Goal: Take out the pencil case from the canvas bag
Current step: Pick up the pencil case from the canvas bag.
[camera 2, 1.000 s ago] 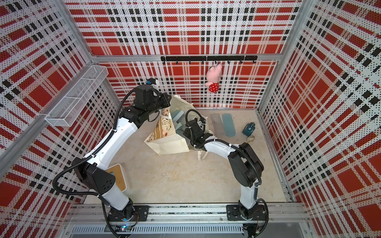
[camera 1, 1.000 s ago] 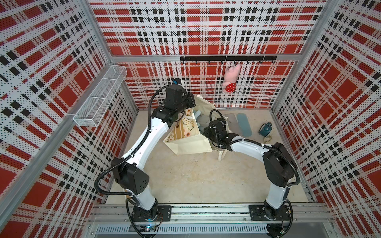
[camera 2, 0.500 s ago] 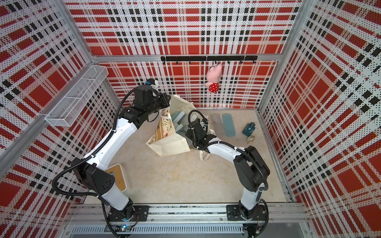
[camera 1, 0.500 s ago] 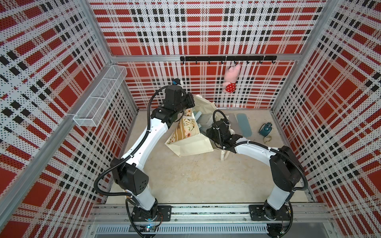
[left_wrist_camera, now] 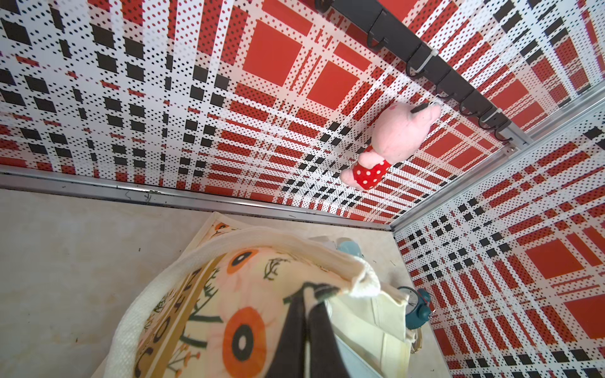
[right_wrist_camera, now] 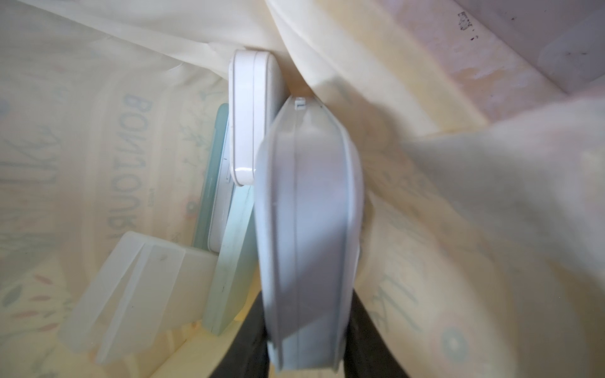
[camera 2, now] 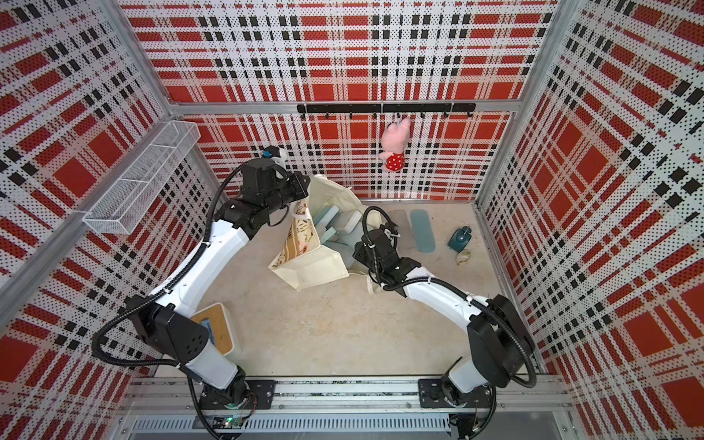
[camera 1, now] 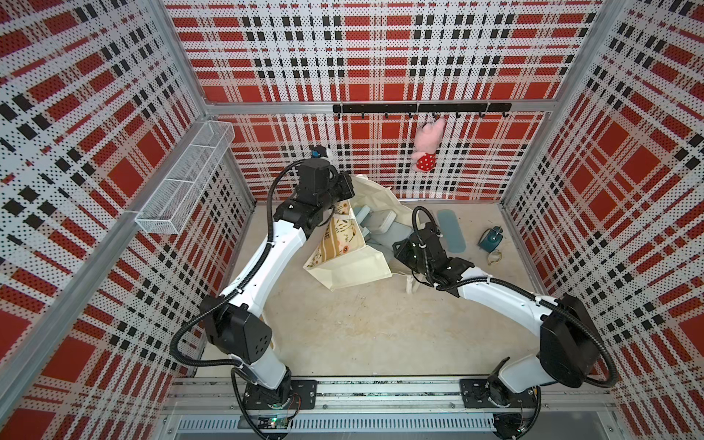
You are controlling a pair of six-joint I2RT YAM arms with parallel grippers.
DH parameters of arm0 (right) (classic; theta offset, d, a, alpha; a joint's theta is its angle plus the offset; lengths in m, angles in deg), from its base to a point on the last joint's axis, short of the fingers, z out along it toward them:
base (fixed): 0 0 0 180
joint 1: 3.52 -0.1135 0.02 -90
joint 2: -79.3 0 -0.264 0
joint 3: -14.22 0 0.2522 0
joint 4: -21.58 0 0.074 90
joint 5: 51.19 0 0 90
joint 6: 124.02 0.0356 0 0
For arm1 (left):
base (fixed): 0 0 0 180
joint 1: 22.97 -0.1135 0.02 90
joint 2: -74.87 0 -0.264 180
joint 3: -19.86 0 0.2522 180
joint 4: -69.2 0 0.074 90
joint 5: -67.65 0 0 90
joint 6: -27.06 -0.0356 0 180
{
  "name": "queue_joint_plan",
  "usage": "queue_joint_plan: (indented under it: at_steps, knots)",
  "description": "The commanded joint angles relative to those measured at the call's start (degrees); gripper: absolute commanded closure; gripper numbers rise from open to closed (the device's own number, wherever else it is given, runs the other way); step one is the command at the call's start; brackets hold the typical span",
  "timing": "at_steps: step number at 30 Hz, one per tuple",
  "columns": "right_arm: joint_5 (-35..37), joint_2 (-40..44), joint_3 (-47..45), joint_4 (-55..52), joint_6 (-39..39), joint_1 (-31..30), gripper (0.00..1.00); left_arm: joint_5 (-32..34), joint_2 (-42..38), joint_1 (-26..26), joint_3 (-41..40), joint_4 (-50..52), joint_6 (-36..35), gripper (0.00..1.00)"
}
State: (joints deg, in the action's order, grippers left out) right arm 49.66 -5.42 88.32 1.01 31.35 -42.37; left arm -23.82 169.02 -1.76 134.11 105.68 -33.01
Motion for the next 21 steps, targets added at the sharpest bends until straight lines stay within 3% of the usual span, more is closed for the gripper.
queue_joint_plan:
  at_steps: [1,8,21]
  knots:
    - [1.30,3.78,-0.53,-0.45,-1.62,0.27,0.77,0.07,-4.94,-1.09,1.26,-11.96,-0.76,1.00]
    - [1.28,8.99,-2.31,-0.95,-7.43,0.52,0.79,-0.39,-4.91,-2.09,0.84,-12.09,-0.84,1.00]
    - [-11.30,23.47,-9.73,1.36,-20.68,6.90,0.79,-0.19,-3.02,-4.55,3.17,-10.42,-2.73,1.00]
